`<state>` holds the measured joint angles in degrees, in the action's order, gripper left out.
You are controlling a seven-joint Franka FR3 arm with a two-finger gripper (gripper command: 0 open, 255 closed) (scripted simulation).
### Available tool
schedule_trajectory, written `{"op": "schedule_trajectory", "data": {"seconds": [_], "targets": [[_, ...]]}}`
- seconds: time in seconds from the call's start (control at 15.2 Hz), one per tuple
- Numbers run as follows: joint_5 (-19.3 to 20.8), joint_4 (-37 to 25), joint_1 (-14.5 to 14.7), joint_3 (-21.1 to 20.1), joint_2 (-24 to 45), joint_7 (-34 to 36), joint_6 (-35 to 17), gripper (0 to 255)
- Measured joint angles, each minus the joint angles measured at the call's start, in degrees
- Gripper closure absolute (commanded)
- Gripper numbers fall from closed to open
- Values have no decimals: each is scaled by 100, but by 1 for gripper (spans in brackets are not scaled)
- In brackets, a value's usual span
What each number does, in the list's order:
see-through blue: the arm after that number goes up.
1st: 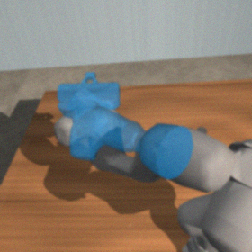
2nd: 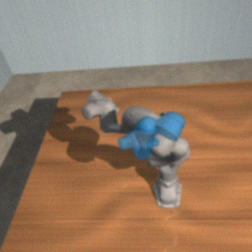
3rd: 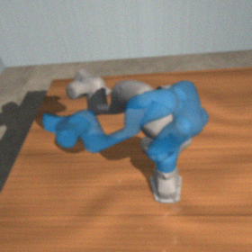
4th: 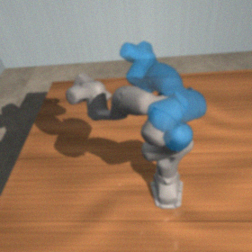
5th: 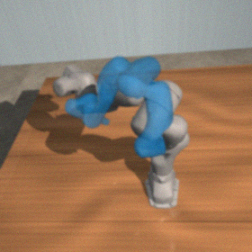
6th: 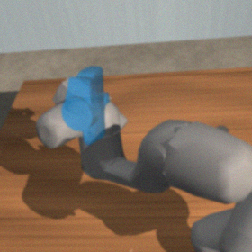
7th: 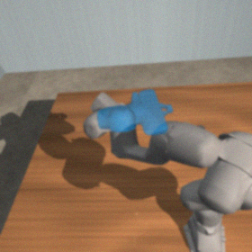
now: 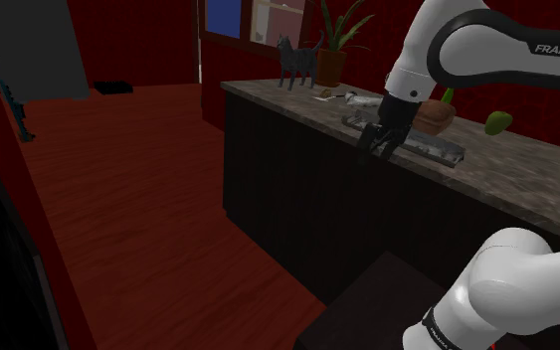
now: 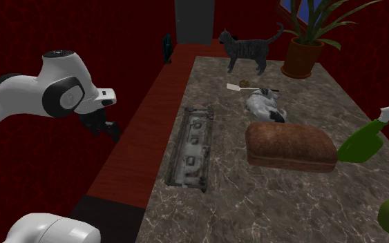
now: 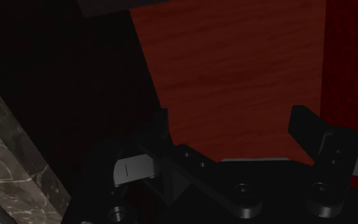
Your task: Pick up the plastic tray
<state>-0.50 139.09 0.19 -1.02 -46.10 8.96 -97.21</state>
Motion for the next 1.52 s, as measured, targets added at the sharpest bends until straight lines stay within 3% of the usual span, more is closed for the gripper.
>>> {"op": "schedule_trajectory", "data": {"seconds": [0.4, 0.79, 1.19, 1.52], "targets": [[288, -305, -170, 469, 448, -532, -119, 0], [580, -1039, -343, 1117, 1219, -1309, -142, 0], [686, -1949, -461, 1784, 2172, -2160, -187, 0], [521, -3050, -520, 2291, 3184, -2882, -68, 0]]}}
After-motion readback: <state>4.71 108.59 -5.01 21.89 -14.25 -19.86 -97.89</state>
